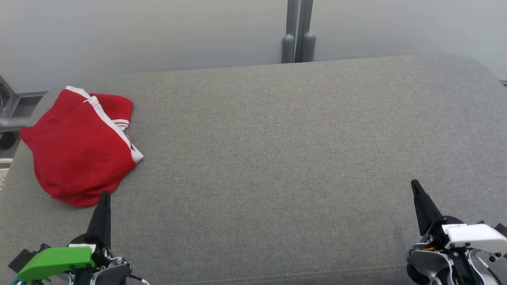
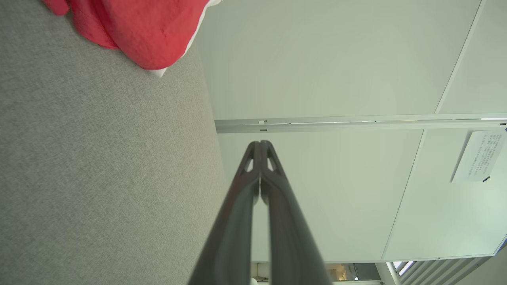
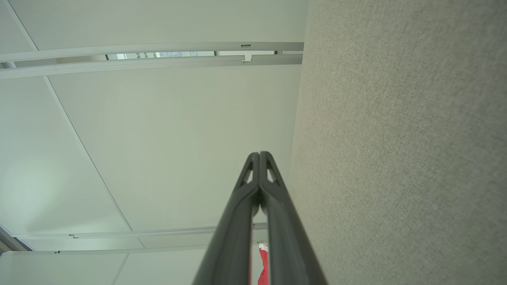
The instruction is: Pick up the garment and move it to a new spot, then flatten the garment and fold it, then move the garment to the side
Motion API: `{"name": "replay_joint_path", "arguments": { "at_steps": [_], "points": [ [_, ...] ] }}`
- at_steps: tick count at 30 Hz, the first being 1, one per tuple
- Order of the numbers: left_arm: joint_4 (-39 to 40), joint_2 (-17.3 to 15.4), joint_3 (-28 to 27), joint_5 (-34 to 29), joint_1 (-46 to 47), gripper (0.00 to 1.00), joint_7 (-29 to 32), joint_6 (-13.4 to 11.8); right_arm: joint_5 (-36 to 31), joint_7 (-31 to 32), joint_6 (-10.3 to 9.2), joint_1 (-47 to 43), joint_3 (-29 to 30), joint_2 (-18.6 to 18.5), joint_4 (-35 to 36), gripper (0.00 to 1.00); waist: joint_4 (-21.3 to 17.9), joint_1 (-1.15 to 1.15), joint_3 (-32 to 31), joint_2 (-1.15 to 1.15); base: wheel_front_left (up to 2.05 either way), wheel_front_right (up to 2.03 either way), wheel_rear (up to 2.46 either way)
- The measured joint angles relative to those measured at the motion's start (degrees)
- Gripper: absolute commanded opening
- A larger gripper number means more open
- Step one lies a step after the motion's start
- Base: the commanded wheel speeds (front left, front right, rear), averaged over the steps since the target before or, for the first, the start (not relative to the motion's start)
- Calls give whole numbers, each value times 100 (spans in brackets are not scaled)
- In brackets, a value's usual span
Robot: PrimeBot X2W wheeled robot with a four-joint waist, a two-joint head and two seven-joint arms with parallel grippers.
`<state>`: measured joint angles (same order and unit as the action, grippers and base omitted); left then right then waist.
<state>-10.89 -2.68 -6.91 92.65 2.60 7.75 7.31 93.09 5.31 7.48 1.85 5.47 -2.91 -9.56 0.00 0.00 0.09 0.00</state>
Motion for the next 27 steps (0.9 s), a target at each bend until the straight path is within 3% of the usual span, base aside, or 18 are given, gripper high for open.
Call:
{"name": "replay_joint_path", "arguments": {
  "at_steps": [8, 9, 22, 27],
  "points": [
    [0, 0, 0, 0, 0, 0, 0, 0, 0, 7, 0, 0, 0, 0, 0, 0, 0, 0, 0, 0, 0, 0, 0],
    [-23, 5, 2, 0, -7, 100, -1, -2, 1, 7, 0, -4, -3, 3, -25, 100, 0, 0, 0, 0, 0, 0, 0],
    [-168, 65, 175, -78, -283, 100, -266, -25, -108, -230, -2, -205, -172, 78, -296, 100, -1, 0, 0, 0, 0, 0, 0],
    [-71, 64, 252, -411, -286, 100, -411, -33, -328, -348, -2, -205, -211, 76, -252, 100, -1, 0, -3, 0, 0, 0, 0]
  ]
}}
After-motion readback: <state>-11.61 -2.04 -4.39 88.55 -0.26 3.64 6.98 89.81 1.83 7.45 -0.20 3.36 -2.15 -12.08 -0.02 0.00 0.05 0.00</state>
